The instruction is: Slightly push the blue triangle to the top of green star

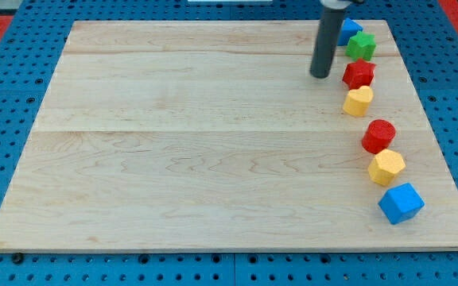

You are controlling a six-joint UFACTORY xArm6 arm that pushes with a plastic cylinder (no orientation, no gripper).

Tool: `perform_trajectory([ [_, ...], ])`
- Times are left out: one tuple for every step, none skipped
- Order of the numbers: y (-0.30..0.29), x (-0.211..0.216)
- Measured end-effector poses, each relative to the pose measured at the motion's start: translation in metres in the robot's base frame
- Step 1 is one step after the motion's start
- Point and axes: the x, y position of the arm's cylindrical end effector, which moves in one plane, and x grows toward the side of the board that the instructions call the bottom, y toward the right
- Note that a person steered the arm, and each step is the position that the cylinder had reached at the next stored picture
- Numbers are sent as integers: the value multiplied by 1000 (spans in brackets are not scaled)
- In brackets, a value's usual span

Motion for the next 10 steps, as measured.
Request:
perform_trajectory([
  [0,-2],
  [0,-12],
  [0,-33],
  [0,-34],
  [0,-41],
  [2,-53],
  [2,-55],
  [18,-56],
  [22,-67],
  [22,-85],
])
